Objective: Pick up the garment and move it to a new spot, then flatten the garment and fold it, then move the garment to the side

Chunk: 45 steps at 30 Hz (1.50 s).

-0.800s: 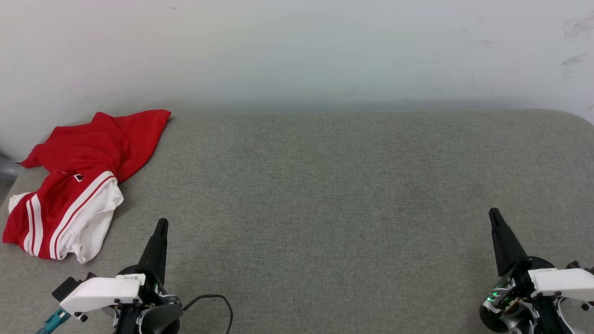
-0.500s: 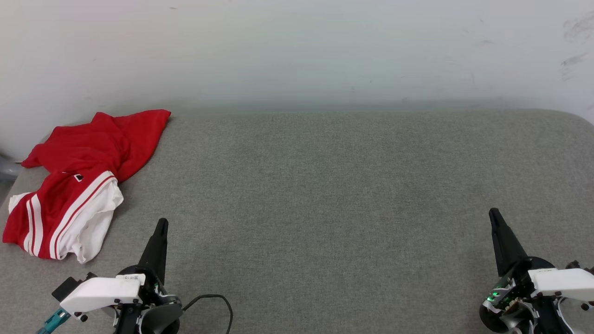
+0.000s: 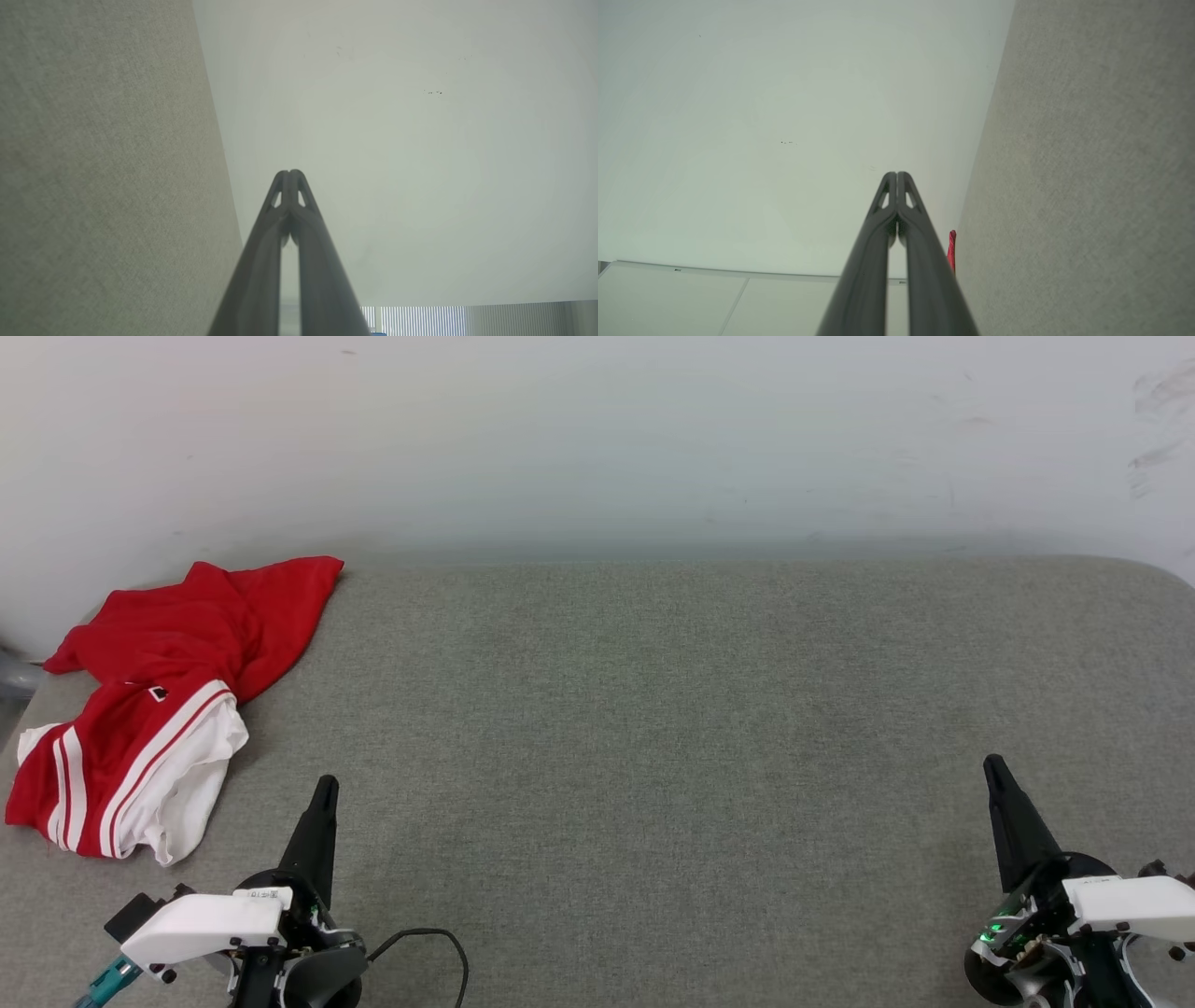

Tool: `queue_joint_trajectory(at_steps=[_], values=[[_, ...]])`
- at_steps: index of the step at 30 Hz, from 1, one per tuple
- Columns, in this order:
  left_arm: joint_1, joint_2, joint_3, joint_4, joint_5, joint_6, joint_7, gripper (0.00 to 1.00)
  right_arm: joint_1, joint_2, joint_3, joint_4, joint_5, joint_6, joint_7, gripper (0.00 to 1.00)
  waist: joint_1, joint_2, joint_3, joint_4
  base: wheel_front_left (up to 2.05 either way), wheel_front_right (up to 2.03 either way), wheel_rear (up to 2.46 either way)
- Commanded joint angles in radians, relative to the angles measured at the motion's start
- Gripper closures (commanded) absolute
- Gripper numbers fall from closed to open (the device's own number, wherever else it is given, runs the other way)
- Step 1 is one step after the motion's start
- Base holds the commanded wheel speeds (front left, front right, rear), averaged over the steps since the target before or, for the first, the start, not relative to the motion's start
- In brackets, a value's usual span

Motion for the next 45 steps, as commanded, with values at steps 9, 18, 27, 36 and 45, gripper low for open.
queue_joint_trajectory(at_steps=[9,18,27,36,45], values=[[0.028,-0.003,-0.007,0.03,0.001,0.001,-0.006,0.0,0.031,0.002,0.003,0.031,-0.003,0.0,-0.006,0.0,0.0,0.0,0.0,0.0,0.0,0.0,0.0],[0.032,-0.003,0.001,0.004,0.072,0.001,-0.048,0.0,0.038,0.001,-0.002,0.007,-0.08,0.0,-0.047,0.0,0.0,0.0,0.001,0.0,0.0,0.0,0.0],[0.029,-0.002,0.002,-0.046,0.253,0.032,-0.089,0.0,0.045,0.001,-0.009,-0.053,-0.281,0.0,-0.089,0.0,0.0,0.0,0.003,0.0,0.0,0.0,0.0],[0.037,-0.002,-0.018,-0.103,0.445,0.086,-0.127,0.0,0.057,0.001,0.001,-0.111,-0.496,0.0,-0.127,0.0,0.0,0.0,0.003,0.001,0.0,0.0,0.0],[0.047,-0.001,-0.04,-0.14,0.627,0.127,-0.161,0.0,0.068,0.001,0.016,-0.152,-0.706,0.0,-0.162,0.0,0.0,0.0,0.003,0.003,0.0,0.0,0.0]])
